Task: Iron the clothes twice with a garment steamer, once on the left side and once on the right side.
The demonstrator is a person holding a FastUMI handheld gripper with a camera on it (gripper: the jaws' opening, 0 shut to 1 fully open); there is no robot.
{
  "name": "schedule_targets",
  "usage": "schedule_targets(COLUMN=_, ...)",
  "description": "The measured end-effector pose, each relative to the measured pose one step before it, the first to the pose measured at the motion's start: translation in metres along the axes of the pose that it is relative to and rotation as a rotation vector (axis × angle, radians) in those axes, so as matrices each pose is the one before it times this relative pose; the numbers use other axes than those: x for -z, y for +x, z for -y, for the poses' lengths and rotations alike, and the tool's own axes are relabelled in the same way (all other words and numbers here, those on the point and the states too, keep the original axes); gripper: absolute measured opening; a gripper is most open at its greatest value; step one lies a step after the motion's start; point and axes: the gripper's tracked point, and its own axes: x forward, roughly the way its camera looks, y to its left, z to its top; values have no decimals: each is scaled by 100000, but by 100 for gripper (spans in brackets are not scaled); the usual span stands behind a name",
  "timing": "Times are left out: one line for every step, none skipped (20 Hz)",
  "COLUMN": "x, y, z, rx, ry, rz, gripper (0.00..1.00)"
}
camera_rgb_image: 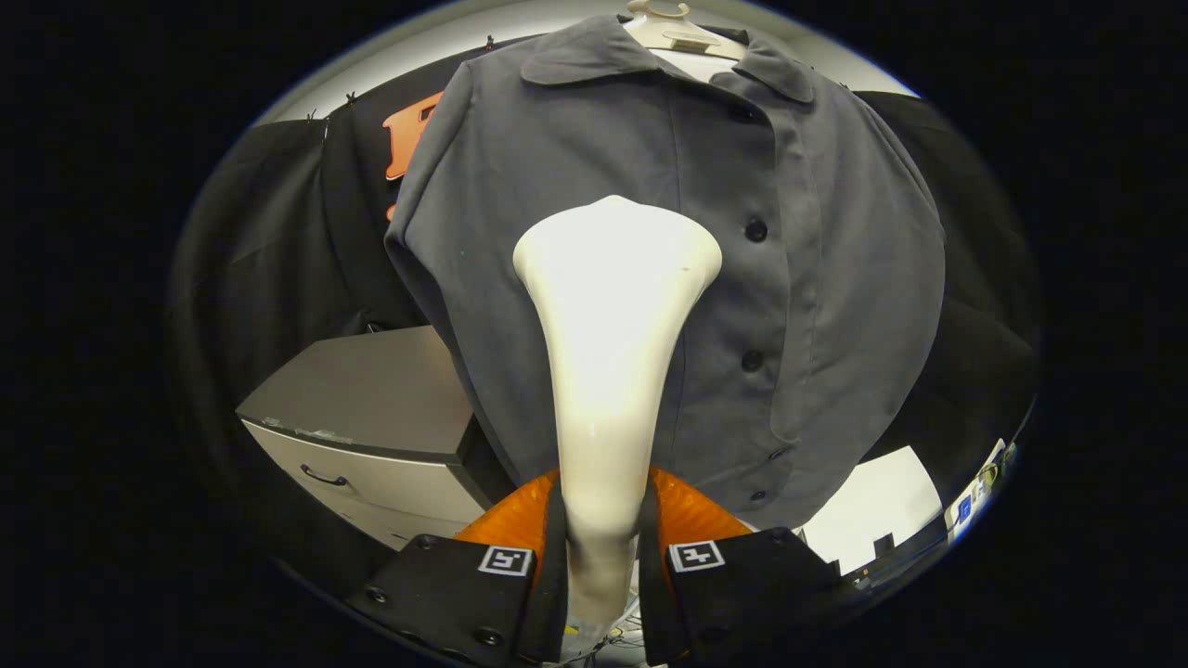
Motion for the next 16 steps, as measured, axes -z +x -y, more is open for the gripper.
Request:
schedule_targets(x=634, y=127, z=166, rx=410, ry=390, rz=-1379, gripper=40)
schedule_targets(x=757, y=224, z=203, rx=441, ry=200, rz=-1211, gripper=40)
schedule_targets(x=713, y=273, z=243, rx=587, ry=24, rz=-1167, gripper=40)
schedule_targets(x=709, y=245, z=295, rx=588, ry=3, rz=-1297, gripper=40)
schedule_targets(x=816, y=234, z=144, rx=467, ry=393, rz=-1338, gripper=40)
schedule_targets(x=699, y=297, z=172, rx=298, ry=470, rz=-1389, gripper=40)
schedule_targets(x=548, y=222, z=164, rx=386, ry=274, rz=-1281, gripper=40)
schedule_targets(x=653, y=210, z=227, rx=366, ry=94, rz=-1249, gripper=40)
schedule_targets(x=626, y=262, z=156, rx=242, ry=240, rz=-1031, gripper=40)
schedule_targets(x=538, y=269, z=145, rx=221, ry=286, rz=-1015, gripper=40)
schedule_targets(x=503, y=303, z=160, rx=133, ry=252, rz=-962, gripper=40)
schedule_targets(x=485, y=213, z=115, rx=15, ry=157, rz=-797, gripper=40)
schedule_targets(x=439, y=299, z=90, rx=-64, ry=72, rz=-812, gripper=40)
schedule_targets(x=409, y=263, z=43, rx=9, ry=-57, rz=-785, gripper=40)
schedule_targets(x=447, y=248, z=112, rx=-134, ry=-184, rz=-1017, gripper=40)
schedule_targets(x=433, y=302, z=-18, rx=-279, ry=-206, rz=-940, gripper=40)
